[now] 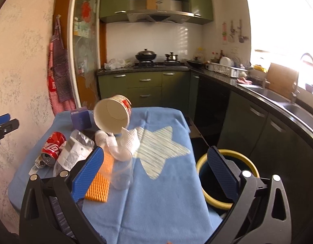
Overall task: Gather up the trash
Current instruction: 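Grasp the noodle cup rim with the right tool and lift it, then carry the noodle cup over the yellow-rimmed bin and open the right tool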
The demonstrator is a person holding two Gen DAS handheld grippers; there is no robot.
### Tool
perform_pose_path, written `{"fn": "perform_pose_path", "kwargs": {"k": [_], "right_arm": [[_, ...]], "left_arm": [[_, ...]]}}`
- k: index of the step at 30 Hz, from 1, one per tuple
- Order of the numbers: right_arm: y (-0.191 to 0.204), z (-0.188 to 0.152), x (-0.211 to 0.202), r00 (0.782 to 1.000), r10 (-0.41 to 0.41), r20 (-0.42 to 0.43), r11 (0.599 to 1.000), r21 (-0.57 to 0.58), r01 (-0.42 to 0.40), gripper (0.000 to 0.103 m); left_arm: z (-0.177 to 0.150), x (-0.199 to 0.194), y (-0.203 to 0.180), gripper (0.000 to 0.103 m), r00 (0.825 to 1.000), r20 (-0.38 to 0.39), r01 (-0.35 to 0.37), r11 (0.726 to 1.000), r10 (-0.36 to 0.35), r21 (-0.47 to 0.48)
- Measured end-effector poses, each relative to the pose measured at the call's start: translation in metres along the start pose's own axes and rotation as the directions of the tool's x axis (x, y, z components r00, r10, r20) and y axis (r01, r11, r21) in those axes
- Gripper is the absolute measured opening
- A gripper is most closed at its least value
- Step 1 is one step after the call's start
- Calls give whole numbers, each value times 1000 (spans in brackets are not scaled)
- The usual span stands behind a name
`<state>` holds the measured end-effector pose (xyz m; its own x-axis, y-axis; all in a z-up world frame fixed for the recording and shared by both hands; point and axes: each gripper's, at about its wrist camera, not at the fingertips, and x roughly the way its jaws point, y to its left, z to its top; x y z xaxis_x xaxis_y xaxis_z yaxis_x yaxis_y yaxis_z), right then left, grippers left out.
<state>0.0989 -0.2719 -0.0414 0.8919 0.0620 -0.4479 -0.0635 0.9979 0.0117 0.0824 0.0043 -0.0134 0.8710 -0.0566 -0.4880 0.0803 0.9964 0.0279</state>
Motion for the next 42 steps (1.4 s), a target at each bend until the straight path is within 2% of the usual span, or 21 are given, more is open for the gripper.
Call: {"fn": "perform_pose_path", "kwargs": {"k": [3,6,8,10,14,17,20,26,30,31,34,37,39,42], "right_arm": [[1,26,31,998,55,13,998,-26,-55,97],[8,48,72,995,94,-28,994,-57,-96,97],[19,61,99,991,123,-50,987,-98,-128,94],[30,75,126,988,139,-65,978,-145,-148,84],[55,98,180,975,191,-116,948,-236,-214,76],[73,98,213,965,210,-159,920,-301,-250,72],[86,92,246,965,176,-195,898,-370,-239,67],[93,82,301,963,128,-239,890,-402,-218,57],[96,82,327,962,136,-237,897,-383,-221,40],[97,83,331,962,139,-235,900,-376,-222,29],[95,89,342,958,142,-249,920,-325,-221,6],[91,100,351,933,182,-311,934,-243,-263,4],[87,106,352,925,194,-327,941,-204,-269,2],[70,122,348,899,243,-365,954,-78,-290,2]], "left_arm": [[16,30,17,99,999,-11,-30,999,30,-12],[30,65,35,99,998,-39,-48,998,47,-33],[36,85,47,99,997,-62,-46,998,43,-52],[42,107,57,99,996,-81,-45,997,40,-63],[49,134,64,99,995,-87,-47,997,42,-56],[53,151,68,99,996,-84,-48,997,43,-56],[54,163,69,99,996,-81,-33,997,27,-65],[53,179,72,99,997,-70,-34,998,29,-60],[49,184,73,99,996,-88,-11,998,5,-70],[49,185,74,99,996,-88,-8,997,1,-71],[48,185,73,99,996,-85,-9,998,3,-64],[47,185,73,99,996,-84,0,998,-6,-61],[47,186,72,99,996,-87,11,998,-17,-59],[45,185,68,99,996,-88,21,998,-26,-51]]}}
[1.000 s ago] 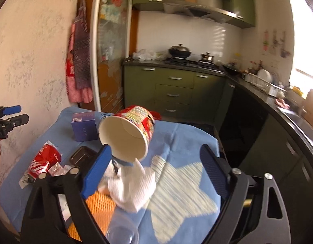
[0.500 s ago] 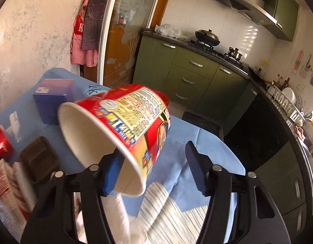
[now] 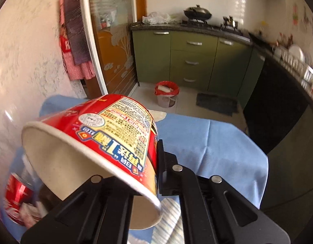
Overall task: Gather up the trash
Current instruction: 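Carry the noodle cup over the yellow-rimmed bin and open the right tool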
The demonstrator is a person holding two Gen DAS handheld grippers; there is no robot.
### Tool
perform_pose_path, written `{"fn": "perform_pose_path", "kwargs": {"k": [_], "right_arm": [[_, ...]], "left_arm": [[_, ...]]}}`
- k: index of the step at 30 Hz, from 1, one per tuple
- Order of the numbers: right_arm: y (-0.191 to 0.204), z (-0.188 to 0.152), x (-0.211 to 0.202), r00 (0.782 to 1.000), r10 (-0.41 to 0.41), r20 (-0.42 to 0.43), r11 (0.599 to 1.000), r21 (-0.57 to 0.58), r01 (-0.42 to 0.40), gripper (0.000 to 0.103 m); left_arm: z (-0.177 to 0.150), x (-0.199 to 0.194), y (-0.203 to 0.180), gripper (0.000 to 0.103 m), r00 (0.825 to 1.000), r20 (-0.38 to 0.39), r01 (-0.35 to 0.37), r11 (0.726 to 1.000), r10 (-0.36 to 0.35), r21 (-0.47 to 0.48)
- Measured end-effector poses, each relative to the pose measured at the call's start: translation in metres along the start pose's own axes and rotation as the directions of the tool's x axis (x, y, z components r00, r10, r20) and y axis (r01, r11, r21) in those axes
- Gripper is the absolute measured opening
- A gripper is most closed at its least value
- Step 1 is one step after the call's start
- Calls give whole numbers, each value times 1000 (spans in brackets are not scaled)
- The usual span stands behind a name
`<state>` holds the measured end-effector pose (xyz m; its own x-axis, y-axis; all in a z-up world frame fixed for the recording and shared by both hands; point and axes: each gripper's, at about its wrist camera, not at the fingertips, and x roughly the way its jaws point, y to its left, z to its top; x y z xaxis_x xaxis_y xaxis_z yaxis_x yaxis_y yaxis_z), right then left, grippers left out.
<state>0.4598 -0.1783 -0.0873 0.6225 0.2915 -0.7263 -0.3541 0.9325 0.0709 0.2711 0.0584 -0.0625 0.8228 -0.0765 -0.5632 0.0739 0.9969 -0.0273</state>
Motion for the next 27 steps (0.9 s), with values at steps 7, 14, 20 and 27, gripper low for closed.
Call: {"fn": "perform_pose_path", "kwargs": {"k": [7,14,20,27], "right_arm": [[-82,-19,-73,993,77,-85,942,331,-45,2],[-207,-133,-148,966,-9,-260,778,605,170,3],[-274,-237,-165,877,-31,-479,657,652,379,3],[-287,-287,-130,845,58,-531,621,682,385,8]], "left_arm": [[-1,-7,-6,99,1000,7,26,1000,-27,13],[0,-27,-23,99,998,38,50,997,-52,52],[-1,-42,-42,99,997,49,58,996,-61,71],[-2,-58,-70,99,996,47,76,990,-82,115]]}}
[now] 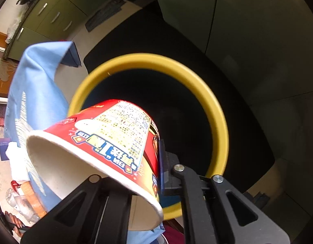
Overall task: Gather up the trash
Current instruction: 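Carry the noodle cup over the yellow-rimmed bin and open the right tool, then grasp the clear plastic bottle with the left tool and lift it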
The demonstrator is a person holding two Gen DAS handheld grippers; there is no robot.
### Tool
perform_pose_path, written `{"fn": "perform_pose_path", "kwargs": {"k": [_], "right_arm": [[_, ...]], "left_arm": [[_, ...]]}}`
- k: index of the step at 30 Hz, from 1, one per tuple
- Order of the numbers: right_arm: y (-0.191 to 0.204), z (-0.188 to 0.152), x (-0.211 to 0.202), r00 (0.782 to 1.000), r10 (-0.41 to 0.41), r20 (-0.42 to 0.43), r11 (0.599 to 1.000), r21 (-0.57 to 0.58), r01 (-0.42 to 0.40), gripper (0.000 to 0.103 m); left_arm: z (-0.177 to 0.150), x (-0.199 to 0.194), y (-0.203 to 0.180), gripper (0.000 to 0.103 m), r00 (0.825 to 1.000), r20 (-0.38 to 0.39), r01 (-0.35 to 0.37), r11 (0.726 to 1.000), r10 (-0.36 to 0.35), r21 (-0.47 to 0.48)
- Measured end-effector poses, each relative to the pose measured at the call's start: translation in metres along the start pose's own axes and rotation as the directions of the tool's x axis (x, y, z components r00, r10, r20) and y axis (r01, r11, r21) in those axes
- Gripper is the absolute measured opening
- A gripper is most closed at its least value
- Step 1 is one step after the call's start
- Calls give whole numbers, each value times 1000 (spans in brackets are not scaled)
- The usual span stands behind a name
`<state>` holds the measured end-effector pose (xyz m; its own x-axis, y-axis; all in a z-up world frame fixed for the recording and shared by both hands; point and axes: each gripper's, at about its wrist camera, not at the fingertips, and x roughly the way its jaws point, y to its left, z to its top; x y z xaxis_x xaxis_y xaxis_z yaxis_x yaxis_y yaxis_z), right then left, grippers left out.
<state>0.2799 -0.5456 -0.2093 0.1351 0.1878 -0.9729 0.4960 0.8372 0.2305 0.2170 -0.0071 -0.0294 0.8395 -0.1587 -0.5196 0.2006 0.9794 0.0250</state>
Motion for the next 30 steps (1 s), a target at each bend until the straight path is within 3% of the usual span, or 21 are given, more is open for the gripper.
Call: {"fn": "perform_pose_path", "kwargs": {"k": [2,4,9,13,16,20,24,27,30], "right_arm": [[8,6,8,1000,5,-23,1000,4,-4,15],[10,12,15,999,16,-33,1000,22,-15,36],[3,9,17,1000,26,16,1000,2,-26,36],[7,-3,-1,995,79,68,997,-27,-77,37],[13,-13,-8,987,124,98,992,-50,-119,38],[17,-37,-16,972,194,130,979,-83,-184,40],[24,-60,-16,956,262,131,961,-124,-247,42],[28,-68,-13,945,300,130,950,-137,-282,43],[29,-73,-13,940,317,127,943,-148,-298,45]], "left_arm": [[1,-5,-8,99,1000,0,9,1000,-9,13],[1,-9,-14,99,1000,-4,16,999,-16,29],[-5,-14,-29,99,997,-51,66,995,-62,74],[-17,-14,-46,99,981,-144,148,983,-132,111],[-30,-12,-62,99,958,-234,200,970,-164,137],[-53,-4,-80,99,906,-365,280,950,-214,139],[-69,4,-87,99,859,-447,327,939,-249,105],[-76,12,-93,99,840,-475,346,933,-262,96],[-82,22,-99,96,836,-496,331,937,-235,113]]}}
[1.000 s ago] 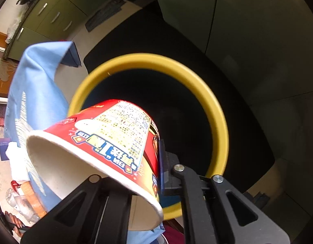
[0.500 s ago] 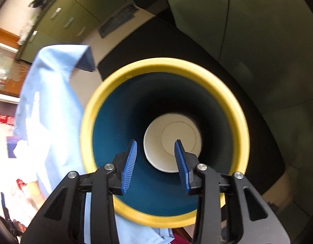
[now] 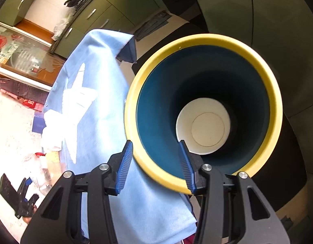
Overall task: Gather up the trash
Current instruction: 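Grasp the clear plastic bottle with the left tool and lift it, then carry the bottle over the bin and open the left tool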
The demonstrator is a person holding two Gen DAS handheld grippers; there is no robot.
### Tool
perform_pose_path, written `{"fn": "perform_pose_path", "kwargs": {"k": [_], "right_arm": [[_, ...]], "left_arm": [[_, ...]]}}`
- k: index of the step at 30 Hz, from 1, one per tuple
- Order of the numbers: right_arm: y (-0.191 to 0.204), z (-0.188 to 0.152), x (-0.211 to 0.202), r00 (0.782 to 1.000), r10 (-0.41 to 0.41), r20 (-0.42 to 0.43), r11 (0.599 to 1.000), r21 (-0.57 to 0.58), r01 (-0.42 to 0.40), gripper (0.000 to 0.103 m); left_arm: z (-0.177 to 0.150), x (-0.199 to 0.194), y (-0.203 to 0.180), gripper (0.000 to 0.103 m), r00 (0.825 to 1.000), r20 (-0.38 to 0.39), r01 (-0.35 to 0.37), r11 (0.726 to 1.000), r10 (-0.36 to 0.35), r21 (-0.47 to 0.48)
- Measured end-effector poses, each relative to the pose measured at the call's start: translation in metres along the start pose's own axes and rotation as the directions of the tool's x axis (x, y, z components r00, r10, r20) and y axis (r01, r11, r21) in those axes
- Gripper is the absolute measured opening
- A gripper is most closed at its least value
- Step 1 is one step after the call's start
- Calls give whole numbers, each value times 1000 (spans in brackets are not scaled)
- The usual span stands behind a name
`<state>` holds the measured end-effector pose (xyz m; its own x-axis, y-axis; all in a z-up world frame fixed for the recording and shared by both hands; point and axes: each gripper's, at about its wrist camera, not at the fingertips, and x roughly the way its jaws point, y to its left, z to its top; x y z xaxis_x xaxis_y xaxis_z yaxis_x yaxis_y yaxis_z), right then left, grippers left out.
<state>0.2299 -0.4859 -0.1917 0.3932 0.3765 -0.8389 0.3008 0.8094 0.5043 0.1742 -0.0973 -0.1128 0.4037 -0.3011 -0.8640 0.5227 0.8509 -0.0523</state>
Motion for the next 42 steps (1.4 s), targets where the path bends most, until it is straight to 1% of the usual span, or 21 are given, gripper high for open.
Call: {"fn": "perform_pose_path", "kwargs": {"k": [2,4,9,11,16,20,26,31,35,38,42], "right_arm": [[1,-5,-2,1000,6,2,1000,-7,-6,45],[4,-8,-3,1000,16,3,1000,-9,-16,46],[-5,-22,-11,1000,26,9,1000,-9,-26,47],[-9,-24,-11,1000,27,8,1000,-8,-27,47],[-15,-27,-9,999,41,6,999,1,-41,48],[-15,-28,-4,999,47,3,999,-3,-47,49],[-14,-29,-1,999,54,0,998,-14,-54,49],[-14,-32,-4,998,69,14,998,-14,-68,49],[-18,-35,-10,996,85,31,996,-10,-85,49],[-24,-38,-17,995,87,51,996,-4,-87,49],[-37,-46,-28,992,92,83,996,12,-94,49]], "left_arm": [[2,10,2,95,1000,-26,-15,1000,15,1],[2,20,4,91,998,-53,-22,1000,22,-4],[1,41,14,70,994,-111,-25,999,20,-43],[0,45,17,66,993,-120,-19,998,12,-58],[1,43,15,65,995,-97,-14,998,8,-60],[1,36,11,65,997,-79,-22,999,19,-47],[5,14,4,65,999,-38,-30,999,28,-37],[14,-16,-7,65,999,11,-33,999,33,0],[32,-36,-24,65,999,44,-21,998,18,55],[51,-48,-42,65,998,60,9,994,-15,108],[89,-60,-77,65,994,71,71,977,-87,203]]}}
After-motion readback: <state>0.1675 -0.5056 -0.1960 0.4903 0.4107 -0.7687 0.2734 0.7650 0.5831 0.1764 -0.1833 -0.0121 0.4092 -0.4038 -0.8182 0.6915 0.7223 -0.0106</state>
